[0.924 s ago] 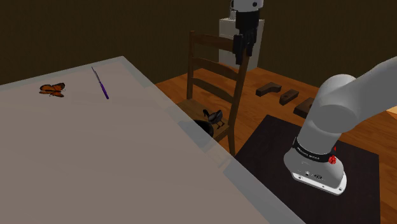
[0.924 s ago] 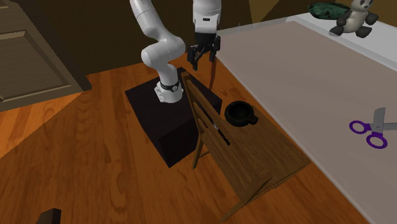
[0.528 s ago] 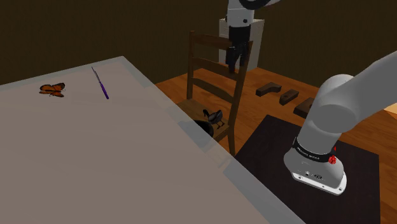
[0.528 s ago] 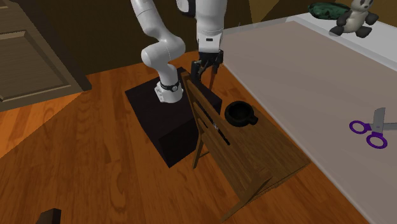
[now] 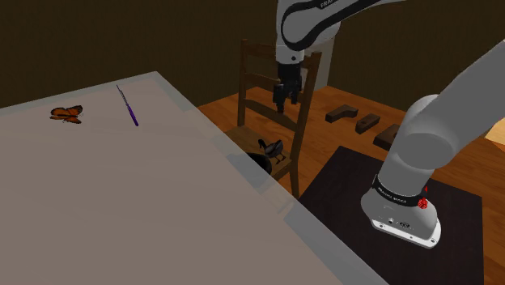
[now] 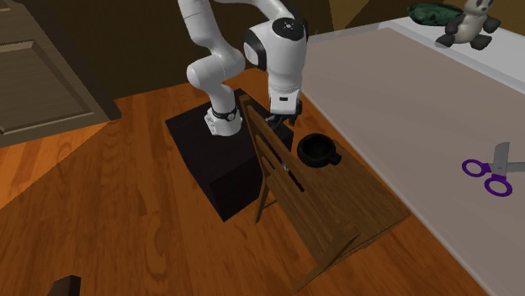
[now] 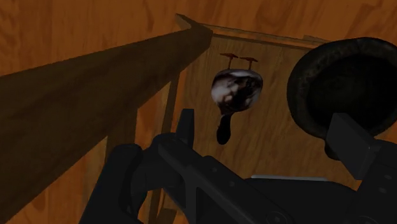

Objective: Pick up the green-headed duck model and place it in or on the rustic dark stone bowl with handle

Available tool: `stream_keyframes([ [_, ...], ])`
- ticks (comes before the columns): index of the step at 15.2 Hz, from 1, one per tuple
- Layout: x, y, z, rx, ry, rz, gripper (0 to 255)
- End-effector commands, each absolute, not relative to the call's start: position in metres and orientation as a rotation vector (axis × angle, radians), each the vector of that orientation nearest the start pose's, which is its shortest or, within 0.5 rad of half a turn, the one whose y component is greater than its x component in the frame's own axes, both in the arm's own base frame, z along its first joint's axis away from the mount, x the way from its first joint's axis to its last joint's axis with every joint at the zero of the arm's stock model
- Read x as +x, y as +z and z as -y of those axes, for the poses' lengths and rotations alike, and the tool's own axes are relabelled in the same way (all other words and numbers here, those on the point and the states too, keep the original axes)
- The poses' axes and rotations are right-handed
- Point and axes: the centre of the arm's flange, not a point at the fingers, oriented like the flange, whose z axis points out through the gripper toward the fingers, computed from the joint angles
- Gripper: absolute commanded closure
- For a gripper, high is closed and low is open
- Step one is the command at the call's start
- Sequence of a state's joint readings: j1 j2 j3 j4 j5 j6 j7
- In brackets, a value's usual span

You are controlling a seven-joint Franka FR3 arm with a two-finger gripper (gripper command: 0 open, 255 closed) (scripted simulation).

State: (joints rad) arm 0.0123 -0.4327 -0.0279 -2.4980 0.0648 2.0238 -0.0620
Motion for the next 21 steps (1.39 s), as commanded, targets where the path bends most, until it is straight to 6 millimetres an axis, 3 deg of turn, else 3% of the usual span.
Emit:
stream_keyframes([
  [1,0.418,0.41,0.006,-3.056,0.062,0.015,0],
  [16,0.516,0.238,0.018,-2.946,0.085,-0.081,0],
  [21,0.514,0.212,0.013,-2.946,0.085,-0.081,0],
])
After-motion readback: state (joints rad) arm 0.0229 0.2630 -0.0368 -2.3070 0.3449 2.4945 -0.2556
